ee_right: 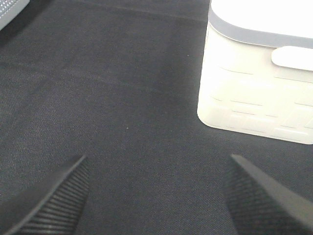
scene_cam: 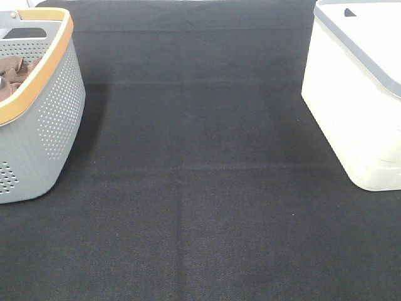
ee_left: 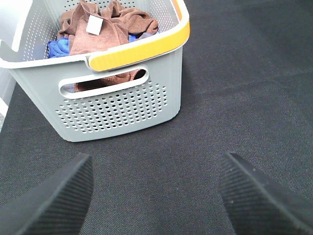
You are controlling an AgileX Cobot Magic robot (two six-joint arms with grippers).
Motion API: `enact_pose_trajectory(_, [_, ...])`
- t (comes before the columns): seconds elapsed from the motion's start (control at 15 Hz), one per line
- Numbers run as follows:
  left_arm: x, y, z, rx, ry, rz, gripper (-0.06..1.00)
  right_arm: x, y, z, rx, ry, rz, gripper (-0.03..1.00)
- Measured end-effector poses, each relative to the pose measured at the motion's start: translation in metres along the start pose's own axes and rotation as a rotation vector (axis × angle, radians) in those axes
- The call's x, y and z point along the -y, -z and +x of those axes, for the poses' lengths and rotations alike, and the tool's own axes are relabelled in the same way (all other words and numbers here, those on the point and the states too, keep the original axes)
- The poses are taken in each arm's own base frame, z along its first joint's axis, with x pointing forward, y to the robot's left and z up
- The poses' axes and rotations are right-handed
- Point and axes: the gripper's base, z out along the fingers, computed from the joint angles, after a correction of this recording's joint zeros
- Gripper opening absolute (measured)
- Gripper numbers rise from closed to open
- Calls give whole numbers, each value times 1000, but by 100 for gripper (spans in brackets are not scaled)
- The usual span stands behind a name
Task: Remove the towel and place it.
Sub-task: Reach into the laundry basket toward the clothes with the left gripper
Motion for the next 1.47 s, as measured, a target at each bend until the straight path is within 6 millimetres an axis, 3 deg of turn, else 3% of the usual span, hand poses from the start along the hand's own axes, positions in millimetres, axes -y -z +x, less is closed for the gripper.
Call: enact_pose_trajectory(1.47, [0, 0, 0, 0, 0, 0, 69, 0, 0, 0, 0, 0, 0, 73])
